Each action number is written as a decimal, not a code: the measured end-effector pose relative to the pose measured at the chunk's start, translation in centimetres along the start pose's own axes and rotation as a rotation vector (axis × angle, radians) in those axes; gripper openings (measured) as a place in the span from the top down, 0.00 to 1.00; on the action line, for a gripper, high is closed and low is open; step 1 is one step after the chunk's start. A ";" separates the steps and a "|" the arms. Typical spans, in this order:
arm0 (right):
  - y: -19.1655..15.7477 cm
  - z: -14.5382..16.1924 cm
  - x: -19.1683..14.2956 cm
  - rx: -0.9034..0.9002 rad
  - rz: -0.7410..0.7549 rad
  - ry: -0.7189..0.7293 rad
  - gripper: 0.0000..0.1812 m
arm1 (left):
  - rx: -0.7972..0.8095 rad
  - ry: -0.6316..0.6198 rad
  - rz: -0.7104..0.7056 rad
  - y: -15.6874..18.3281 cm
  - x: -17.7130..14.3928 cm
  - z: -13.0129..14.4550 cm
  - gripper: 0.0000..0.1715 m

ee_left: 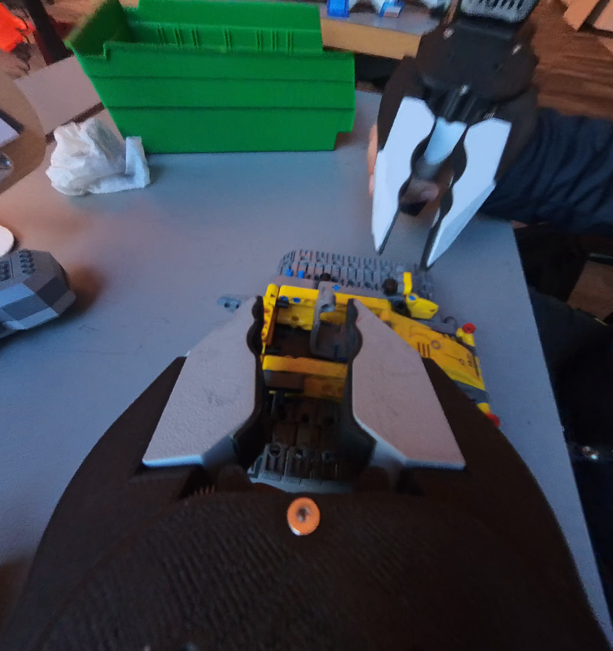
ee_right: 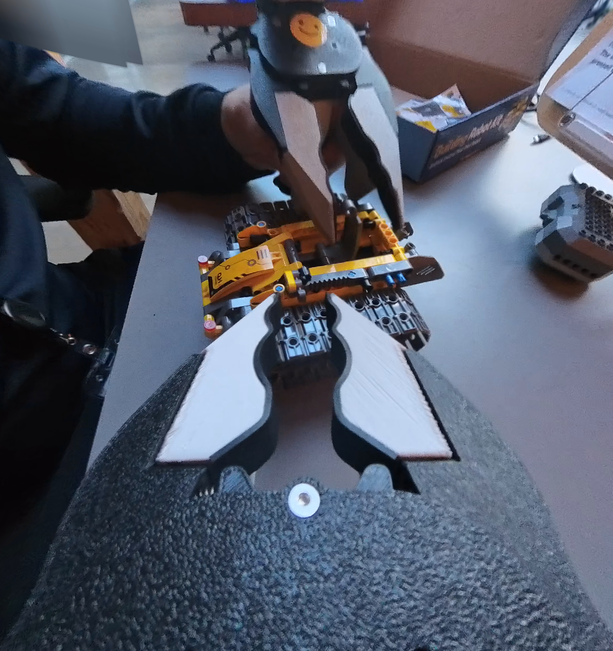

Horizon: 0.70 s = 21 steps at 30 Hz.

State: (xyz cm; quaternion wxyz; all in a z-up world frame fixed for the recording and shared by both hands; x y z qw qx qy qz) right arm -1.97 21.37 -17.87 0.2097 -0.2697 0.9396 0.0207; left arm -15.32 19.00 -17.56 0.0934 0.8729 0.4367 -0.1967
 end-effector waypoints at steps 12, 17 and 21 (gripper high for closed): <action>0.1 -2.3 1.3 -0.116 0.039 -0.365 0.90 | 0.342 -0.024 0.090 0.6 -1.3 -2.2 0.60; -0.5 -2.1 2.4 -0.176 0.034 -0.563 0.94 | 0.273 -0.188 0.287 0.7 1.5 -1.3 0.59; -0.4 -2.2 2.7 -0.133 -0.005 -0.632 0.96 | 0.410 -0.281 0.360 0.8 3.1 -0.7 0.66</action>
Point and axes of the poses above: each gripper's, where its closed fingertips meet, x out along the fingers, z out of its underside, y = z × x across the jaws, the point moved 5 cm from there along -x, back along the fingers, and after that the axes turned 10 degrees about -z, right-handed, at the moved point
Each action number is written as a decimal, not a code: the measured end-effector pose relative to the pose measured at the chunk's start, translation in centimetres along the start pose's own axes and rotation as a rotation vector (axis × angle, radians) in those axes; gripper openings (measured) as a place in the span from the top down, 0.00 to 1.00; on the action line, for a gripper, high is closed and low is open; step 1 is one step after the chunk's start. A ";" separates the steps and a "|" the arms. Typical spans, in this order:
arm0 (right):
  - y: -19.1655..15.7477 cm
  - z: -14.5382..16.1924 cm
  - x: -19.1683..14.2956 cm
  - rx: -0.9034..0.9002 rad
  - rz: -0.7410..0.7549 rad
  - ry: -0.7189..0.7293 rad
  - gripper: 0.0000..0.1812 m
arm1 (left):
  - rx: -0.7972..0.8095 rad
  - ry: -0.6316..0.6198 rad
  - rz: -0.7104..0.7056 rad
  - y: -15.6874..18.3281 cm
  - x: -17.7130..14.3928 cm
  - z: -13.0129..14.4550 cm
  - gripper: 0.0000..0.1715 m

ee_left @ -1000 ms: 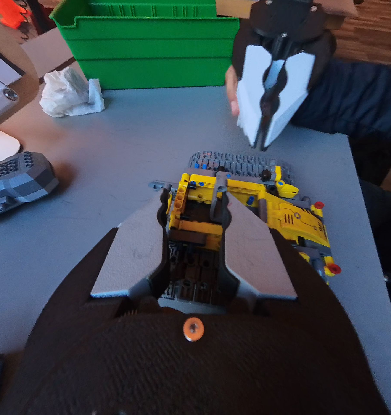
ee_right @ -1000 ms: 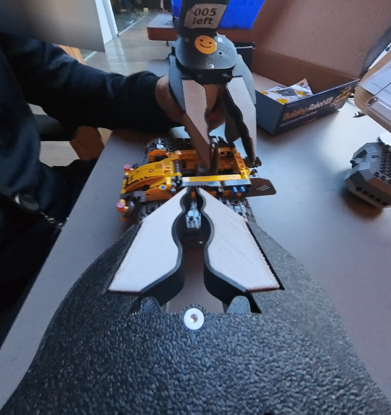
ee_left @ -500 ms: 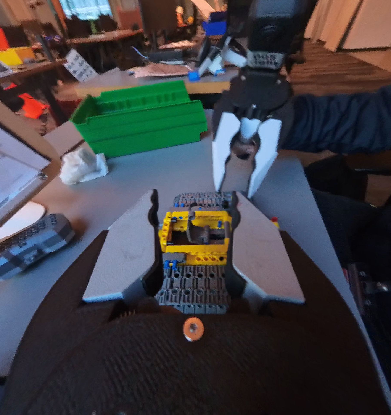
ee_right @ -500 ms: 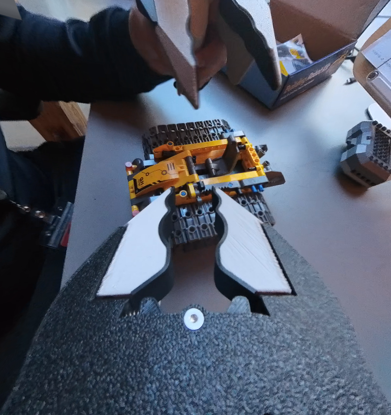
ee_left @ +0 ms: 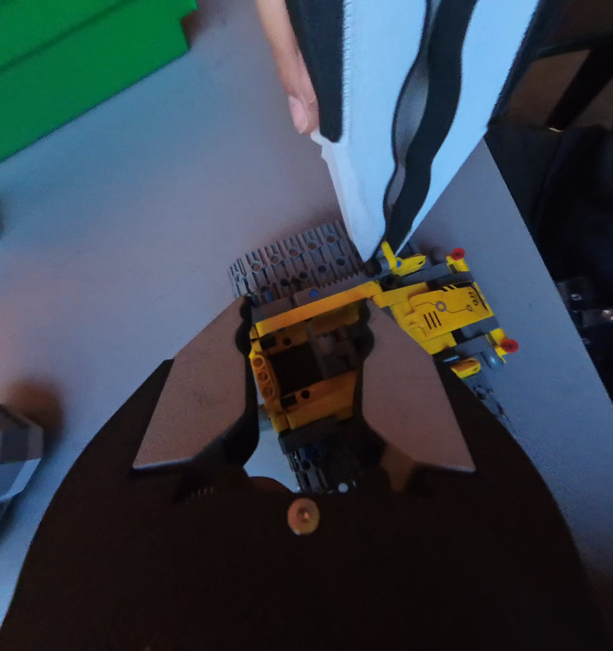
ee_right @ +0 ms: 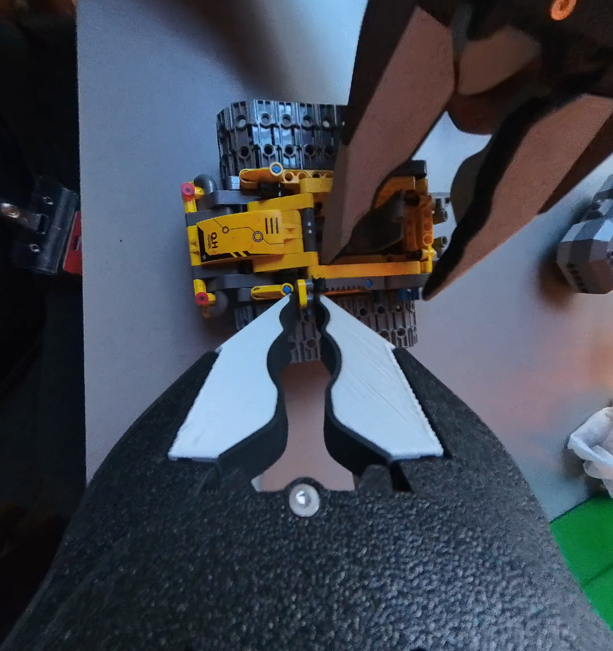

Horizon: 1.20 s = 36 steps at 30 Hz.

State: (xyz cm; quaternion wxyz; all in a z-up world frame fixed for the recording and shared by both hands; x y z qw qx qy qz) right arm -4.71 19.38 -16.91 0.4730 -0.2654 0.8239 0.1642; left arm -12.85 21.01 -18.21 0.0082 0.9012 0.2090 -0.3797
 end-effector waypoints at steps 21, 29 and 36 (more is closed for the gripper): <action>-1.5 1.4 0.7 0.390 0.667 0.482 0.97 | 0.002 -0.093 -0.049 -1.2 0.0 0.6 0.72; -0.5 2.4 0.5 0.758 0.393 0.813 0.98 | -0.001 -0.100 -0.070 -1.5 0.0 0.6 0.72; -0.3 2.5 -0.8 0.844 0.182 0.866 1.00 | 0.001 -0.101 -0.073 -1.5 0.0 0.6 0.72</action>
Point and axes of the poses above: each gripper's, where its closed fingertips meet, x out along the fingers, z out of its underside, y = z × x across the jaws, the point moved 5 cm from there along -x, back along the fingers, and after that the axes turned 10 degrees about -z, right-handed, at the moved point
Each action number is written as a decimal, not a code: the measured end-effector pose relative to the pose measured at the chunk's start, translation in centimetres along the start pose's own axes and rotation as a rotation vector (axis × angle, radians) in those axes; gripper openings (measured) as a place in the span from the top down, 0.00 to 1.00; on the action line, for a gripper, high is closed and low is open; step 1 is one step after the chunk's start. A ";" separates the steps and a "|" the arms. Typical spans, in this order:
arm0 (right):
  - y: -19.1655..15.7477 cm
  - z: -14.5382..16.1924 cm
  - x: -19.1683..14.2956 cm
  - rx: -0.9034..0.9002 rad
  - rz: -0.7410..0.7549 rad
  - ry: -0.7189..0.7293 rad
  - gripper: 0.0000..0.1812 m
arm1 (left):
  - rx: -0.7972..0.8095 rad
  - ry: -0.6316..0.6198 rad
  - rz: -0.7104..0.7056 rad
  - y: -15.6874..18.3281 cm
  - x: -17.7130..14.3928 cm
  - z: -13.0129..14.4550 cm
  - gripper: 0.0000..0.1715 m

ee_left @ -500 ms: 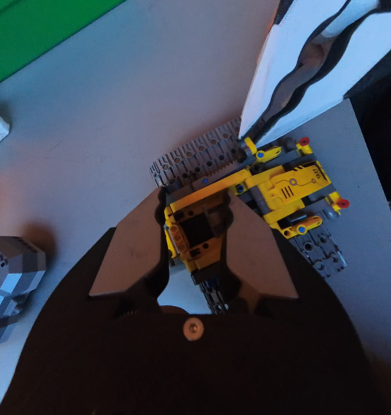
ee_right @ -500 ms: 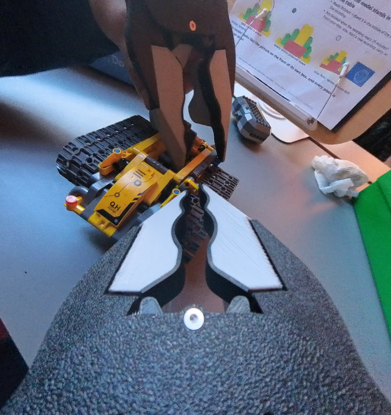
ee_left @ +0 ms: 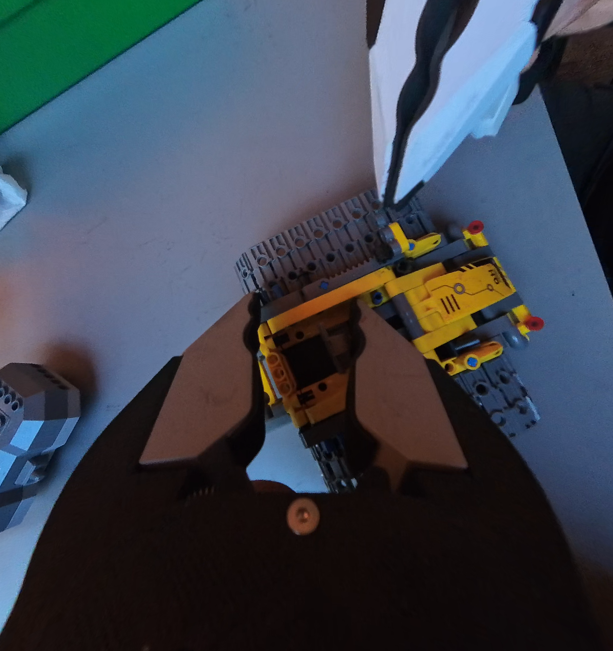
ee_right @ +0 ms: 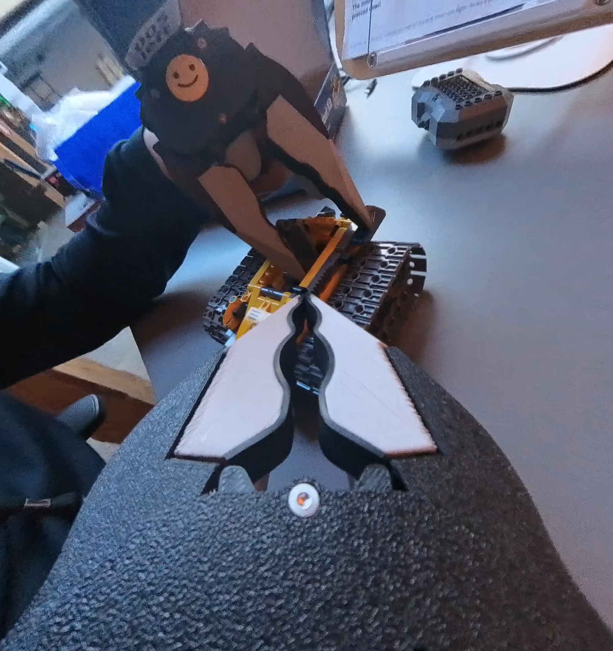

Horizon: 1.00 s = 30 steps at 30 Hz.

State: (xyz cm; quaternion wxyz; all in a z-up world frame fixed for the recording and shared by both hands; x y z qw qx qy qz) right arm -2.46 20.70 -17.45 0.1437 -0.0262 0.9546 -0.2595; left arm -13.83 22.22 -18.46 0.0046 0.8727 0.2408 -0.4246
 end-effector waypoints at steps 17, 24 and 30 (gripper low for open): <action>0.1 1.0 1.6 -0.122 -0.085 -0.221 0.88 | -0.092 -0.159 0.113 2.2 -2.1 0.7 0.69; -0.9 0.8 1.5 -0.294 -0.263 -0.340 0.88 | -0.026 -0.148 0.271 3.7 -3.4 1.2 0.69; -1.2 -0.9 -0.5 -0.245 -0.031 -0.164 0.88 | -0.013 -0.140 0.353 3.9 -4.5 1.9 0.69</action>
Point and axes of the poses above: each gripper's, where its closed fingertips meet, x out along the fingers, z out of its underside, y = z × x across the jaws, the point moved 5 cm from there along -x, back along the fingers, and after that the axes turned 10 degrees about -z, right-handed, at the moved point
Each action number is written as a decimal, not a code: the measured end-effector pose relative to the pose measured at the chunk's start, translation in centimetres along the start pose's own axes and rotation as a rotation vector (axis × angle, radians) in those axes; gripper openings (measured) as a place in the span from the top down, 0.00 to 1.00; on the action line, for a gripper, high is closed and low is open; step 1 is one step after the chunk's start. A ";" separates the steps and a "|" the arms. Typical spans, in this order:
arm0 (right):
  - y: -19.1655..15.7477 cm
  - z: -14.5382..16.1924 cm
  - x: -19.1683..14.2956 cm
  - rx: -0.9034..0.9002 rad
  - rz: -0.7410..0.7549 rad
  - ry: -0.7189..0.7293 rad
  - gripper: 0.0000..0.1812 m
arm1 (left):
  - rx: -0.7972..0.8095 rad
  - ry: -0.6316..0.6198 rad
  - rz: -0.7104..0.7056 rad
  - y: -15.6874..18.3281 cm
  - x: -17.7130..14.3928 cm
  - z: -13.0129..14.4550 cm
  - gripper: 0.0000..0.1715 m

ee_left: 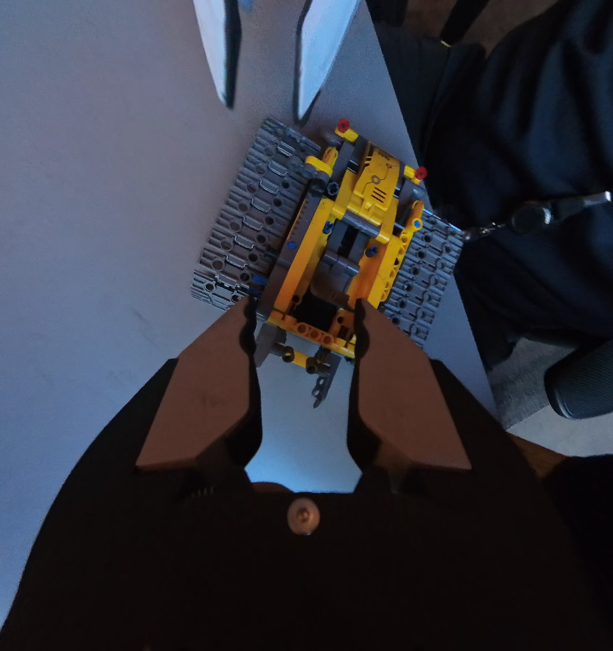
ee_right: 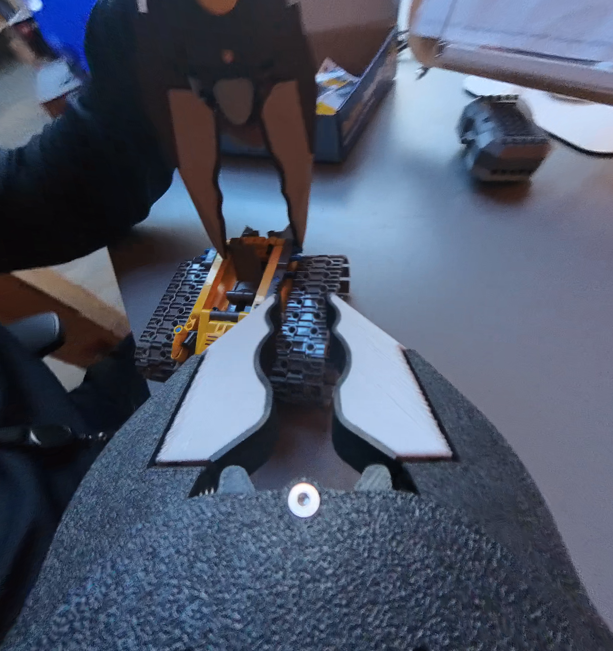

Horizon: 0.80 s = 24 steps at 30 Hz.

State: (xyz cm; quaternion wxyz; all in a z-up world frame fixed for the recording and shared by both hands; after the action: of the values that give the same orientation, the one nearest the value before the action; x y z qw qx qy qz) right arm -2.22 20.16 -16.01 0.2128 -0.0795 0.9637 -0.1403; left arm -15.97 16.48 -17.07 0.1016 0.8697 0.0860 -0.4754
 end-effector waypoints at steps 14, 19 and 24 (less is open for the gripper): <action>-1.9 1.6 -0.5 -0.132 0.180 -0.097 0.85 | 0.273 0.100 -0.212 0.6 -2.4 -1.7 0.85; -2.5 2.4 0.5 -0.123 0.130 -0.111 0.87 | 0.289 0.099 -0.128 0.4 0.7 -2.7 0.89; -3.2 3.2 1.4 -0.166 0.109 -0.147 0.95 | 0.277 0.053 -0.048 1.1 2.1 -2.4 0.90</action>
State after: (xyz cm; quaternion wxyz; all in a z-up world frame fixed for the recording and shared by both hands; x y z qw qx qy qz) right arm -1.76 16.06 -18.30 0.2829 -0.0544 0.9567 -0.0422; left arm -12.67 16.13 -17.46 -0.0330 0.8853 0.0432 -0.4619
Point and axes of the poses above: each gripper's, where its closed fingertips meet, x out along the fingers, z out of its underside, y = z × x across the jaws, the point moved 5 cm from there along -x, back along the fingers, and after that the axes turned 10 degrees about -z, right-handed, at the moved point
